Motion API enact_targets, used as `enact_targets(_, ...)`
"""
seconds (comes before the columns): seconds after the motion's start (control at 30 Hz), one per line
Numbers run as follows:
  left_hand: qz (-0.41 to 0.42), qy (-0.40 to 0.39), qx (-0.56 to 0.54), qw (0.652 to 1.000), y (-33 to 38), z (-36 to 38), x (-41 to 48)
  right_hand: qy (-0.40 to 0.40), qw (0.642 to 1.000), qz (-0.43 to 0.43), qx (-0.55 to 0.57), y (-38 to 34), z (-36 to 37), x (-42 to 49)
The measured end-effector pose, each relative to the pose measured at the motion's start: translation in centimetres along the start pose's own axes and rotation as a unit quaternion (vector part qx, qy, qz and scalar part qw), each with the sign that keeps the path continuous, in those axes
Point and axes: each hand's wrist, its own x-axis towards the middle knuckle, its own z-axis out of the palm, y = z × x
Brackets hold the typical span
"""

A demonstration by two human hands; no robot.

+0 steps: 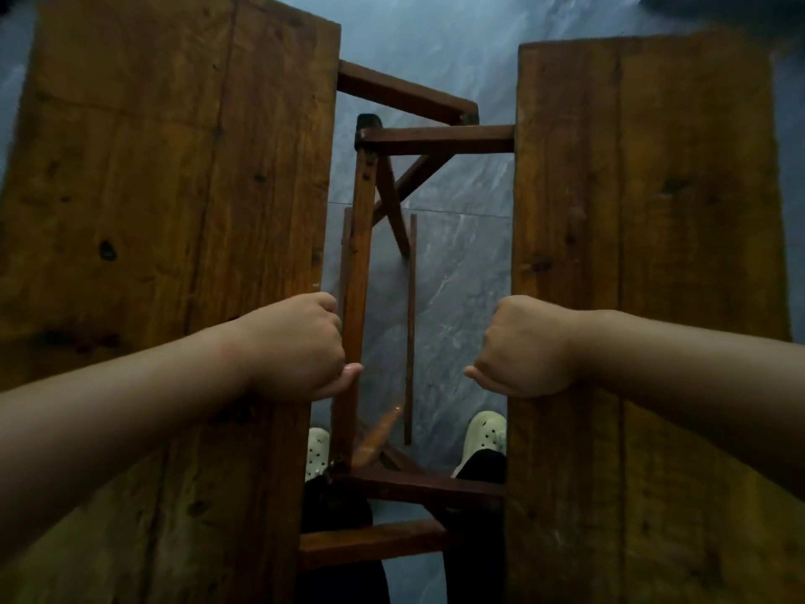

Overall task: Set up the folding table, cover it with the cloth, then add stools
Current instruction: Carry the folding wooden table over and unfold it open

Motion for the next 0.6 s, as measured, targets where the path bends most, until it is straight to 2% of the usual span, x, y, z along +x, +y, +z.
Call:
enact_targets(0.2,0.000,-0.013,-0.002,1.000,0.2,0.0,-0.5,0.002,1.000,0.003,-0.009,-1.5,-0.8,4.1)
enact_targets(0.5,0.013,0.074,-0.008,0.997,0.6,3.0,3.4,0.003,1.000,0.007,-0.001,-0.4,1.1,6.4)
enact_targets(0.6,0.017,0.079,-0.017,0.997,0.6,4.0,4.9,0.016,1.000,0.007,0.000,0.1,2.7,6.4)
